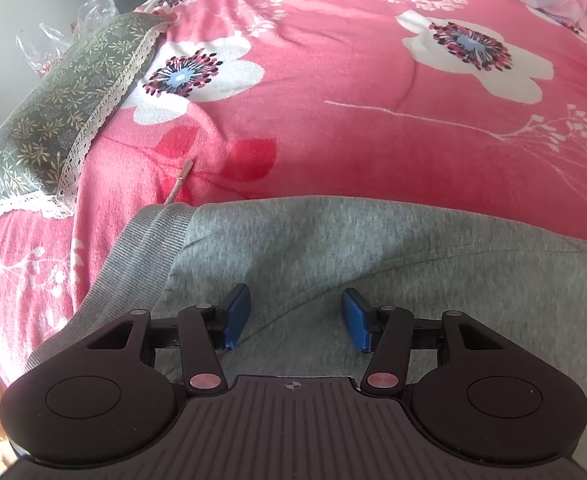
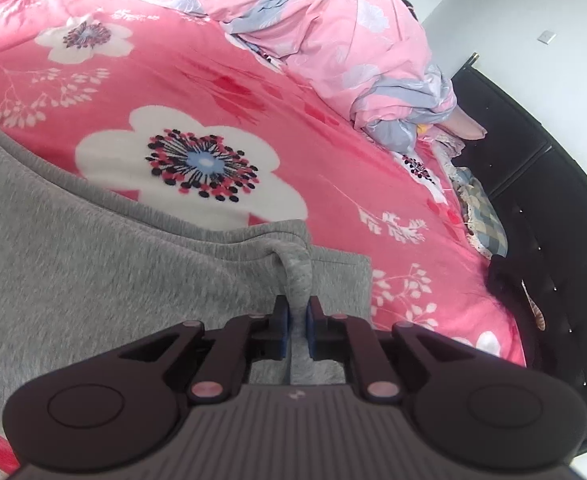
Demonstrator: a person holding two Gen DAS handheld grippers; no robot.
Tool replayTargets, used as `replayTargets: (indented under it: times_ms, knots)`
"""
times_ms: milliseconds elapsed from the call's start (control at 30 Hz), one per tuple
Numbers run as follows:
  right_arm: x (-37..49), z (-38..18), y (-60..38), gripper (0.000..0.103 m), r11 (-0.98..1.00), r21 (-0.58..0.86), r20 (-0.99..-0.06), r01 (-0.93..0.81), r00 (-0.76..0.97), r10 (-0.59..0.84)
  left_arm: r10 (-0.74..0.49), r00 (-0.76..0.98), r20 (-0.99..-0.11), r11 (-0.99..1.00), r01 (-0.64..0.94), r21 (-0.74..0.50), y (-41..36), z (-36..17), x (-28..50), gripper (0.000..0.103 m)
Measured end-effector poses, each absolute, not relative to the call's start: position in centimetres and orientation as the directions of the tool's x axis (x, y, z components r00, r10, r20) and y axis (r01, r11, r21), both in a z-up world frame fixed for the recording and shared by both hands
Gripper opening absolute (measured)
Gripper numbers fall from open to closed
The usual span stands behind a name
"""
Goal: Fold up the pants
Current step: 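Pull the held fold with the right tool toward the waistband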
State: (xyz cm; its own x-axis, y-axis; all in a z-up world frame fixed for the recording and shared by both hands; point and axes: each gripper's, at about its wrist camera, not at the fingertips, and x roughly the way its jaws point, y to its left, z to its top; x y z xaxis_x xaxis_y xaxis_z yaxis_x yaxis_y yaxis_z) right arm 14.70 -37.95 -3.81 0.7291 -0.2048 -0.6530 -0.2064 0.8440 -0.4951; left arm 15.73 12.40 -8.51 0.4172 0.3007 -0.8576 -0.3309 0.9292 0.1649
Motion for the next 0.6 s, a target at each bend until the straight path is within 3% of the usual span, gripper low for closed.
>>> replayTargets:
  times_ms: [167,267,500,600]
  knots:
    - [16.3,-1.7,-37.4,0.103,0.852,-0.504,-0.579,-0.143,0.788,-0.21,0.313,0.417,-0.853,0.926,-0.333,0.177,12.5,-8.4,15.7,0.103]
    - [18.6,-2.0,-37.7,0.103,0.87,-0.476,-0.585,-0.126,0.785,-0.206,0.316,0.416,-0.853,0.924,-0.338,0.177,12.6,-8.4,15.6,0.103]
    - [24.5,-10.9,-39.7,0.103,0.894,-0.43,-0.723,-0.123,0.64,-0.26,0.338,0.411,-0.847,0.92,-0.334,0.205,12.3,-8.5,15.6,0.103]
    - [24.8,-10.8,-41.6,0.103,0.939,-0.334,-0.764,-0.085,0.607,-0.217,0.337,0.408,-0.849,0.919,-0.339,0.202,12.1,-7.6,15.3,0.103]
